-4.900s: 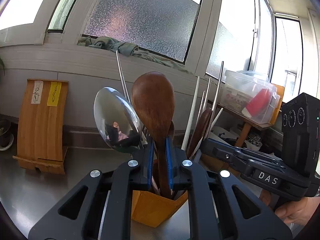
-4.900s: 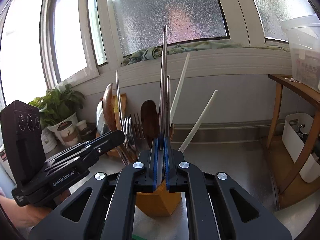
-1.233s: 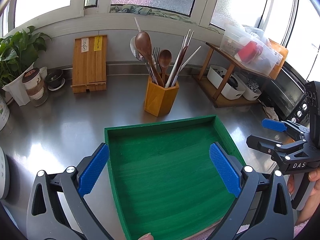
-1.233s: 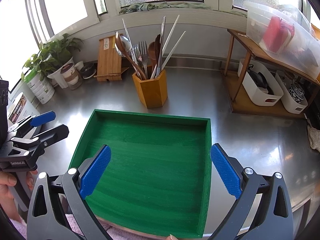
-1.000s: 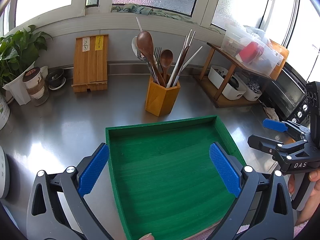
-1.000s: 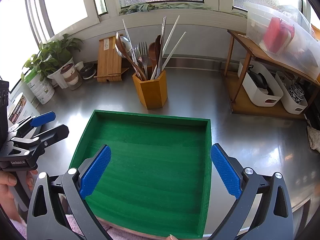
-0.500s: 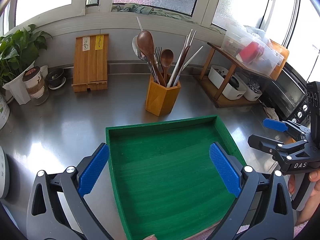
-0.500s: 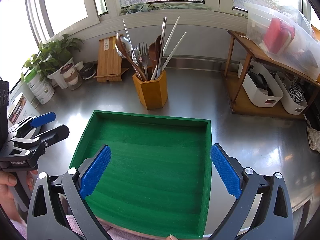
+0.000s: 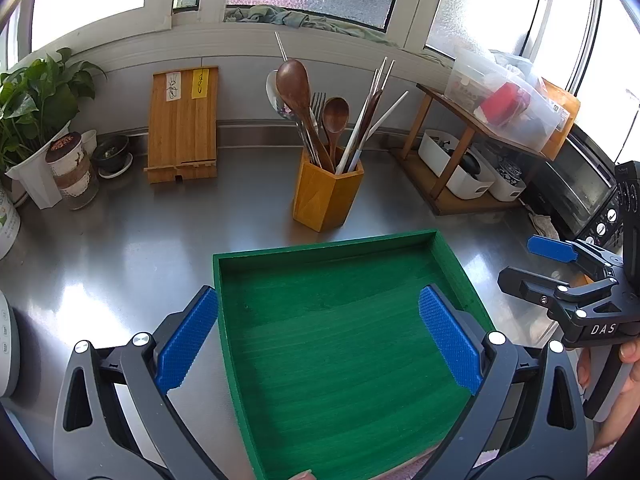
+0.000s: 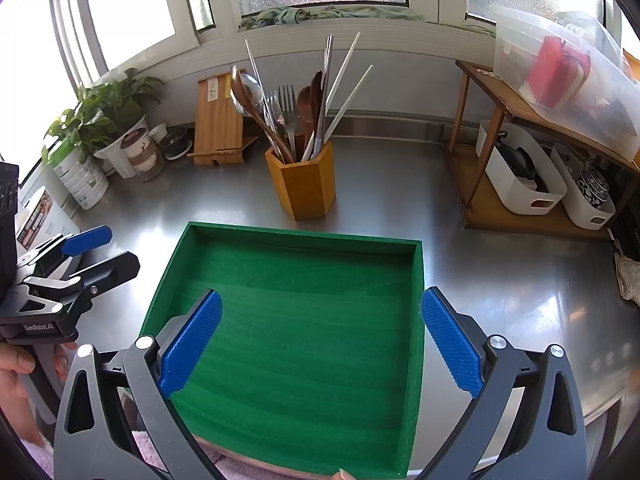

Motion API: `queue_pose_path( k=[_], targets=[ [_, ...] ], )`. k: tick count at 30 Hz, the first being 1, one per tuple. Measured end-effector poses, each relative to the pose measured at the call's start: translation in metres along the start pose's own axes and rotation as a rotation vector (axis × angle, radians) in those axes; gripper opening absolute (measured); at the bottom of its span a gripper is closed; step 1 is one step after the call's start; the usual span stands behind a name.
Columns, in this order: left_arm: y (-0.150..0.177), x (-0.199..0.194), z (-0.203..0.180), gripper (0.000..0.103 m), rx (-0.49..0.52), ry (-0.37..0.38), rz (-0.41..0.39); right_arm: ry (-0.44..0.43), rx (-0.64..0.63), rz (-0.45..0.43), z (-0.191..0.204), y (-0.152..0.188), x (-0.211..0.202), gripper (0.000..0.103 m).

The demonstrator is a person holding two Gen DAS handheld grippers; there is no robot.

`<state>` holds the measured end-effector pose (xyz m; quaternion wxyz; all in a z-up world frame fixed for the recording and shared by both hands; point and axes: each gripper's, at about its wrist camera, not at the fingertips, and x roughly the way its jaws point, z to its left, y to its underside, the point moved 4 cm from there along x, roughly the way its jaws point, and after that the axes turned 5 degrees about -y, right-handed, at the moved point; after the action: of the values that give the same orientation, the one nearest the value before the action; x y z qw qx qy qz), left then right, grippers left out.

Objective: Organize utensils

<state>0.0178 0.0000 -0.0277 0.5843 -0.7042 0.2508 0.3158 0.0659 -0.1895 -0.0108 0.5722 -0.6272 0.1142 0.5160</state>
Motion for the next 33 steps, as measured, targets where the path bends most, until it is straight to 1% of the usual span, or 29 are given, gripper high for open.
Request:
queue_pose_path(
  k=[22,33],
  targets=[
    [-0.003,-0.001,0.003,0.095,-0.007,-0.012,-0.003,-0.001,-0.009,-0.005,-0.001,-0.003,0.0,0.099],
    [-0.005,-0.002,0.003,0.095,-0.002,-0.013,-0.004,-0.001,-0.01,-0.005,0.001,-0.01,-0.001,0.099]
  ],
)
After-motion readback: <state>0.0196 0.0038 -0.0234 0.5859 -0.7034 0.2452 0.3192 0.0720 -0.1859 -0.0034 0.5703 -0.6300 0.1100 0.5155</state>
